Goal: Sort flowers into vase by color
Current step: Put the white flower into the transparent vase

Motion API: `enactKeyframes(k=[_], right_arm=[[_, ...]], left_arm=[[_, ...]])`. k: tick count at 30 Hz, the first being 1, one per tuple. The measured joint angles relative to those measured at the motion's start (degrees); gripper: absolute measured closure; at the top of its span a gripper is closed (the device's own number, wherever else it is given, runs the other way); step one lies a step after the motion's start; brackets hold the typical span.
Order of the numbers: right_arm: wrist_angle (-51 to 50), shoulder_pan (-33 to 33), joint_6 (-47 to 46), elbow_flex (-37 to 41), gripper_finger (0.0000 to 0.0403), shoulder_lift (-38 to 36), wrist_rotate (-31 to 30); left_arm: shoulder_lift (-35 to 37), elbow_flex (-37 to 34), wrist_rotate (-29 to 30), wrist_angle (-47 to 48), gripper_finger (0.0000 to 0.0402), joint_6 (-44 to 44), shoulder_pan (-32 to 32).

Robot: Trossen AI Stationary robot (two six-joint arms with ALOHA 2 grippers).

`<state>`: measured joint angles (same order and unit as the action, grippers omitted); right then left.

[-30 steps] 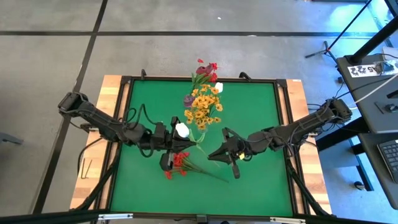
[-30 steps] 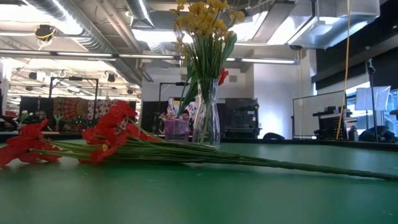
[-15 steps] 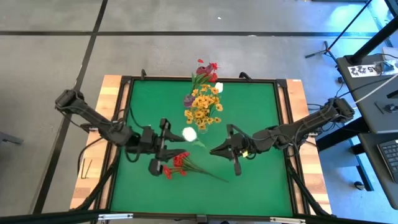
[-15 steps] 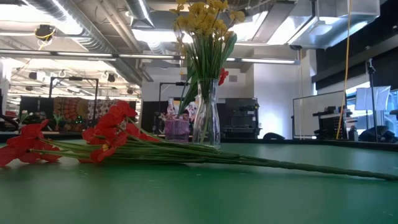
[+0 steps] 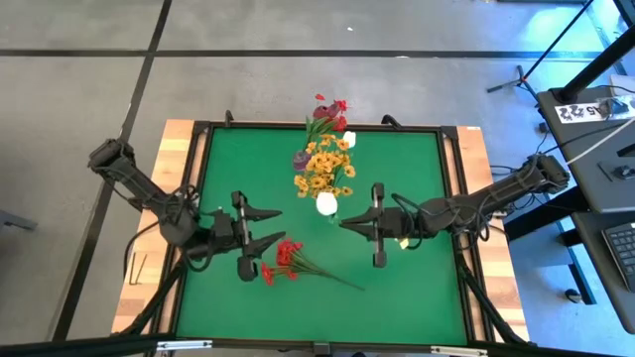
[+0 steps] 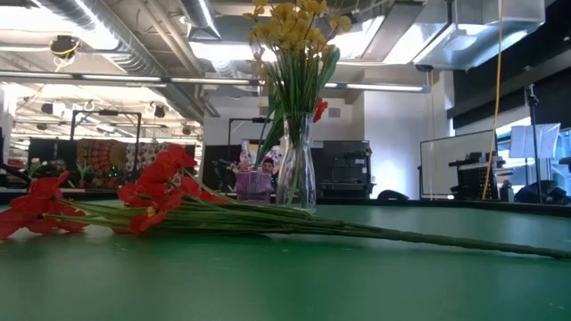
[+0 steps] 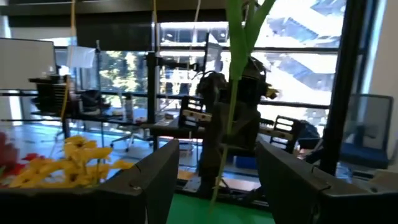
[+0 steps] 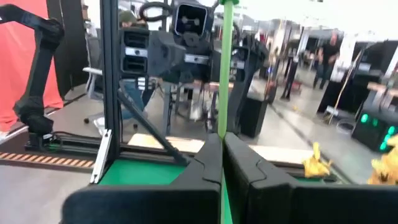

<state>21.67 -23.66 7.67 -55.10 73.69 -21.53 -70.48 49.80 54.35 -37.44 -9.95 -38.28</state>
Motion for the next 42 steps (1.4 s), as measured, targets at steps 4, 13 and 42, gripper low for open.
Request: enactKeyframes(k=[4, 13, 42], right_arm=[[6.0, 0.0, 2.9, 3.3, 0.0402, -0.8, -0.5], [32.2, 0.5, 8.7, 19.0, 0.0403, -5.3, 0.1], [58.4, 28.7, -6.1, 33.1, 0.0403, 5.1, 15.6]], left_arm=[[0.0, 0.0, 2.4, 1.5, 0.0194, -0.2, -1.2], [0.0, 0.0, 8.5, 7.7, 0.0195, 3.5, -0.6], [0.0, 0.0, 4.4, 16.1, 0.0195, 11.1, 6.9]])
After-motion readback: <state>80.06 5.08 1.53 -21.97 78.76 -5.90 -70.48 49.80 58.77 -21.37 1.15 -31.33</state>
